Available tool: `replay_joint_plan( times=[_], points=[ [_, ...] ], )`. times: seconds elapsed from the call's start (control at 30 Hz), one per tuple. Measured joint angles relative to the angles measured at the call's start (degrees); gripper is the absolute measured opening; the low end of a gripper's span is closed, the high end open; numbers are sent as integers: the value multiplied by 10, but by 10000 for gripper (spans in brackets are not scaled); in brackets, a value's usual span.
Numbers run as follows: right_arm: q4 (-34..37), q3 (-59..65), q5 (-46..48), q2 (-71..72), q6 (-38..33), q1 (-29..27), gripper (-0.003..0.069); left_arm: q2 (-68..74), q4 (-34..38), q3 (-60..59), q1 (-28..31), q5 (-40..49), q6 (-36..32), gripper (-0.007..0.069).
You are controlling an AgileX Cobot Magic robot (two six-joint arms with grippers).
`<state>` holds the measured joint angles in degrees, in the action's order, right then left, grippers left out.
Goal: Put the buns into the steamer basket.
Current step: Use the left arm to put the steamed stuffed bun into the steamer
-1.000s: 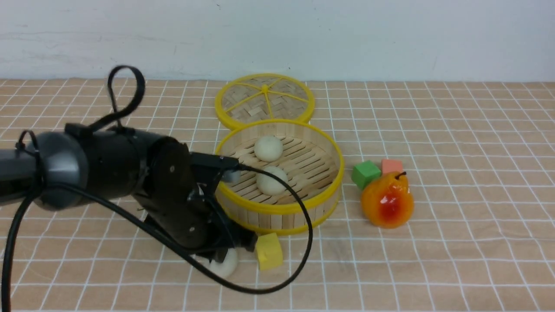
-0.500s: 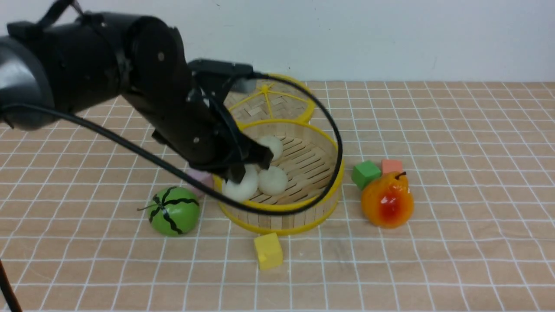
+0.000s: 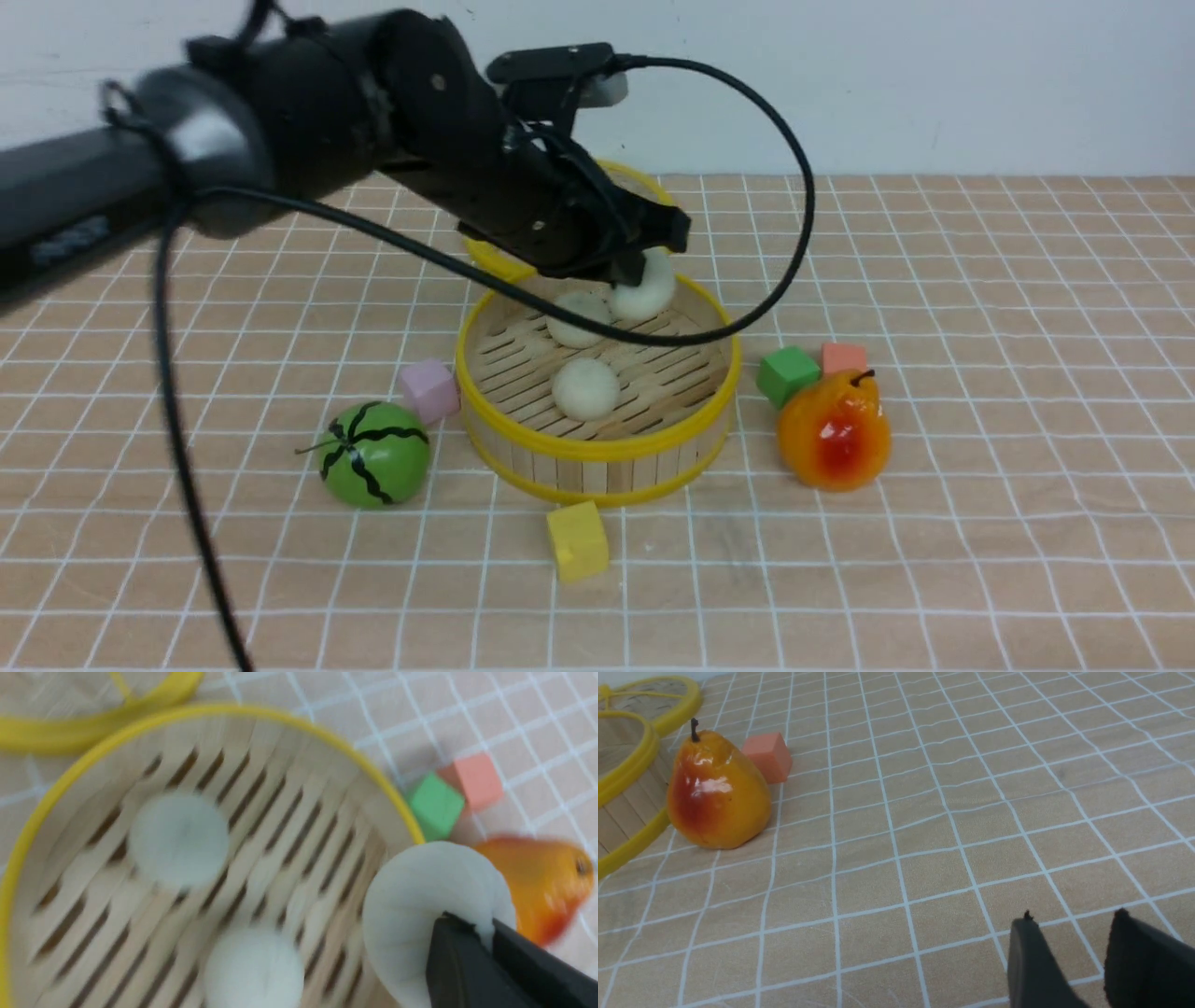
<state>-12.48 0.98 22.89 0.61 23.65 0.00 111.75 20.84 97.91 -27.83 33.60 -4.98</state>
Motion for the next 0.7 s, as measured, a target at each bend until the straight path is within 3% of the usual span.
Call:
replay_joint_plan(
  times=[0.13,0.53,0.7],
  points=[
    [0,0,0,0,0,0,241,69,14,43,0,-41,-18,-6],
    [0,0,0,0,0,0,241,150,13,61,0,-43,-20,30],
    [0,0,0,0,0,0,241,150,13,63,0,-27,-12,149]
  ],
)
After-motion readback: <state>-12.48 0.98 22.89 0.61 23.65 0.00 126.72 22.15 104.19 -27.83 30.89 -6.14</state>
